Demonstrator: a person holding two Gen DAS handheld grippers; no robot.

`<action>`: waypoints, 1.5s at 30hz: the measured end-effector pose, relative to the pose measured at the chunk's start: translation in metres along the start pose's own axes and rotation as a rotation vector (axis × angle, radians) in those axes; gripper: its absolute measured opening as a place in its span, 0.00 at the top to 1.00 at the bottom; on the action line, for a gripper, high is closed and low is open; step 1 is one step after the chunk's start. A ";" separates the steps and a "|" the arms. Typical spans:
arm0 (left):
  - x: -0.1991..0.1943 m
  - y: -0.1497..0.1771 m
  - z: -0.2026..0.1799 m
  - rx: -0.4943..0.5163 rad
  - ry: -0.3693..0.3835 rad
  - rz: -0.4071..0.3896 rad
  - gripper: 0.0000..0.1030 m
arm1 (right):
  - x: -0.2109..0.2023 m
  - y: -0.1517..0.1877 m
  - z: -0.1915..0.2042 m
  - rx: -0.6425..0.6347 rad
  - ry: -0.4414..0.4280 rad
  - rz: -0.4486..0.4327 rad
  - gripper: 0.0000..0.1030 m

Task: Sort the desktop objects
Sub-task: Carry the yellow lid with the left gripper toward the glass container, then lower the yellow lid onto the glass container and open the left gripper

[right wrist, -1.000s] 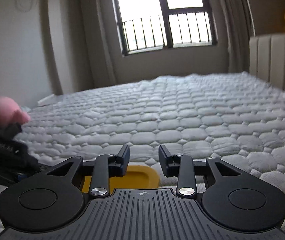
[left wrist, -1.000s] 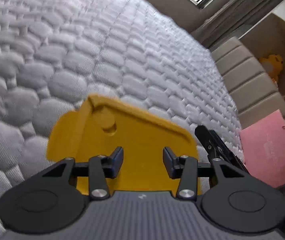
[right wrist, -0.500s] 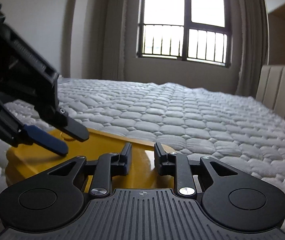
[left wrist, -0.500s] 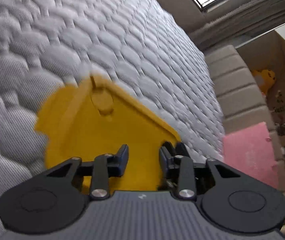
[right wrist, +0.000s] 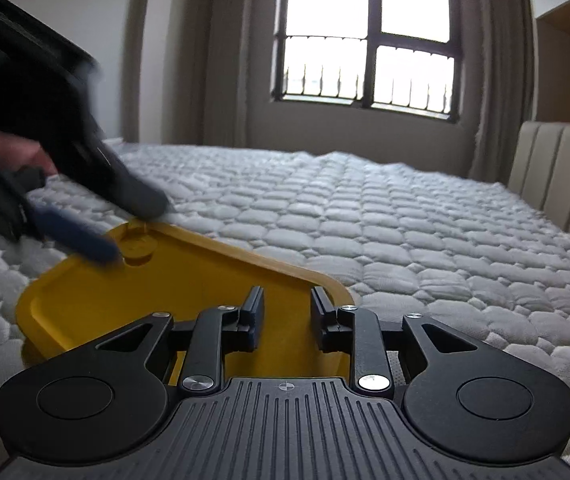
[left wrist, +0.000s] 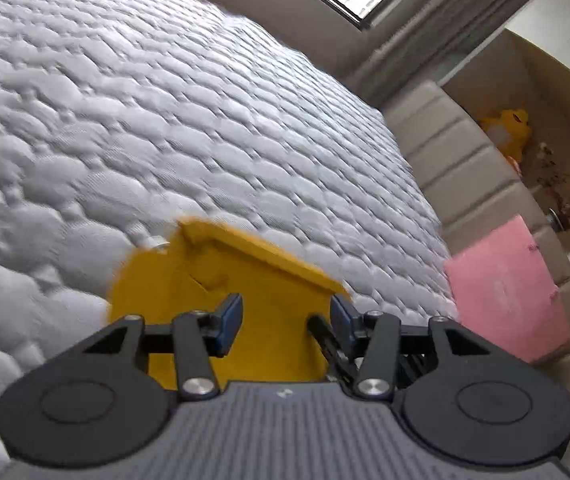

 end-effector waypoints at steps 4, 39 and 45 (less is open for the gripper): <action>0.004 -0.008 0.015 -0.068 -0.010 0.026 0.50 | -0.014 -0.021 -0.019 0.274 -0.050 -0.004 0.47; -0.064 0.007 -0.006 0.159 -0.188 -0.106 0.29 | -0.037 -0.077 -0.025 0.414 -0.199 0.100 0.05; -0.091 0.039 -0.001 0.087 -0.249 0.094 0.29 | -0.090 -0.079 -0.022 0.339 -0.135 0.247 0.00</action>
Point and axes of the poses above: each gripper's, at about its wrist camera, not at the fingertips, and x roughly the way its jaws point, z to its left, y to its underside, the point moved 2 cm from there along x, roughly the way its jaws point
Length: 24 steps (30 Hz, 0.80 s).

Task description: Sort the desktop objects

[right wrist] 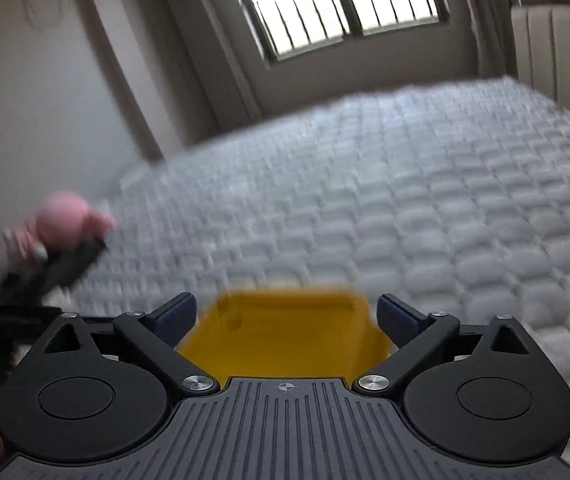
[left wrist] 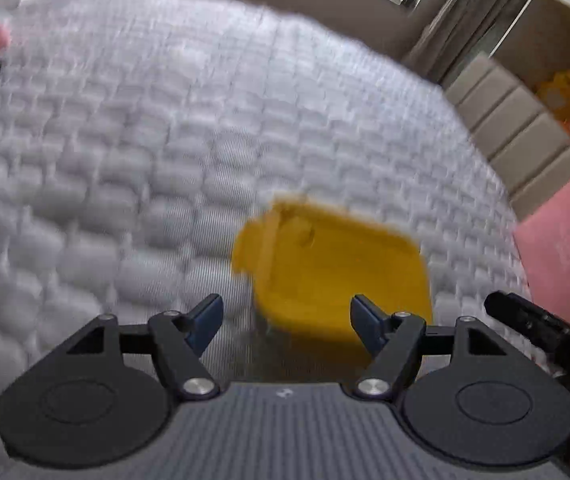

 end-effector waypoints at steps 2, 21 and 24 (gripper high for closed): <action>-0.002 0.016 -0.005 -0.003 0.009 0.056 0.27 | -0.008 0.015 0.006 0.017 0.022 0.071 0.00; -0.051 0.099 -0.054 0.174 -0.229 0.092 0.07 | -0.055 0.075 0.051 0.133 0.199 0.354 0.00; -0.052 0.100 -0.057 0.225 -0.278 0.070 0.06 | -0.055 0.074 0.054 0.103 0.228 0.354 0.00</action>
Point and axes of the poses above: each gripper's, at about its wrist camera, not at the fingertips, and x roughly the way its jaws point, z to its left, y to its underside, the point moved 2 cm from there along x, roughly the way its jaws point
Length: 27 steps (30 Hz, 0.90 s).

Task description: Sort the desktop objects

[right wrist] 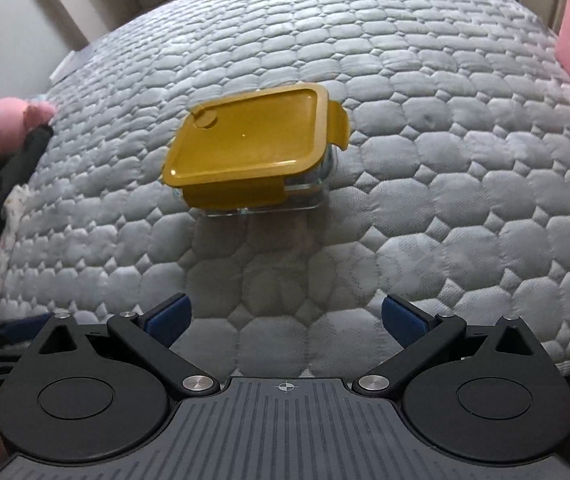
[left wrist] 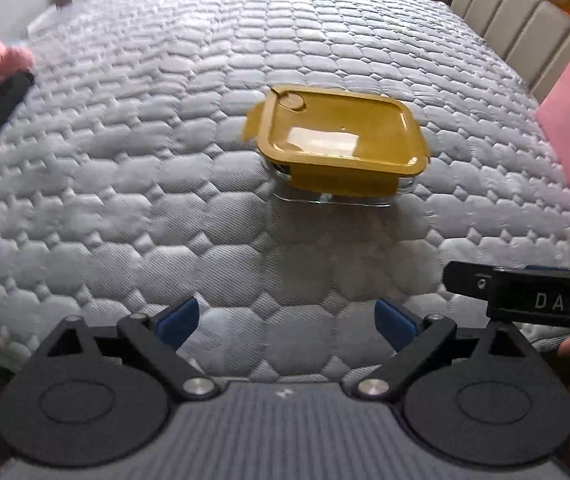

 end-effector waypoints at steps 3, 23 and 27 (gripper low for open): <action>0.003 0.001 -0.001 0.018 -0.027 0.003 0.05 | 0.003 0.000 0.001 -0.011 0.031 0.004 0.00; 0.026 -0.014 0.020 -0.124 -0.007 0.003 0.05 | 0.030 0.000 0.009 -0.039 0.063 0.045 0.00; 0.032 -0.012 0.022 -0.126 -0.011 0.017 0.04 | 0.039 0.000 0.008 -0.024 0.053 0.078 0.00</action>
Point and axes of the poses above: each gripper's, at about its wrist camera, not at the fingertips, and x roughly the way its jaws point, z to its left, y to its underside, the point moved 2 cm from there along x, roughly the way its jaws point
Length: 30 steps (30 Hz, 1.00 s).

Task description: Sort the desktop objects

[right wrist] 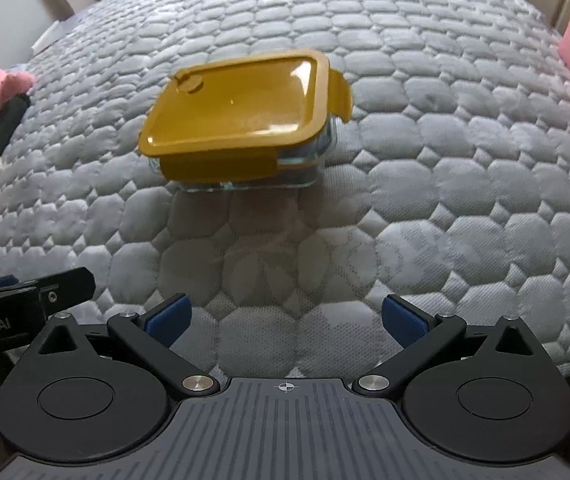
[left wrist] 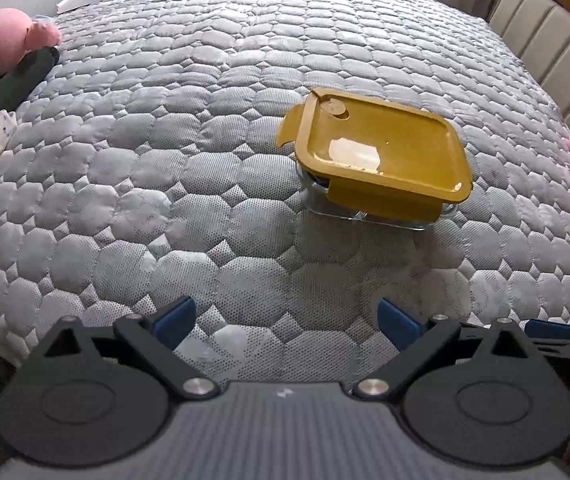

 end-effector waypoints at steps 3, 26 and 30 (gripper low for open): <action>0.003 0.000 0.000 0.000 0.001 0.006 0.04 | 0.004 0.000 0.000 -0.006 0.010 0.009 0.00; 0.012 -0.002 0.003 -0.014 0.010 0.019 0.03 | 0.004 -0.004 0.001 -0.027 0.041 -0.004 0.00; 0.011 0.000 0.000 -0.025 0.004 0.020 0.02 | 0.003 -0.005 0.000 -0.028 0.042 -0.007 0.00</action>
Point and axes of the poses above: each gripper's, at about its wrist camera, not at the fingertips, and x roughly the way its jaws point, z to its left, y to its underside, the point moved 2 cm from there along x, roughly the way its jaws point
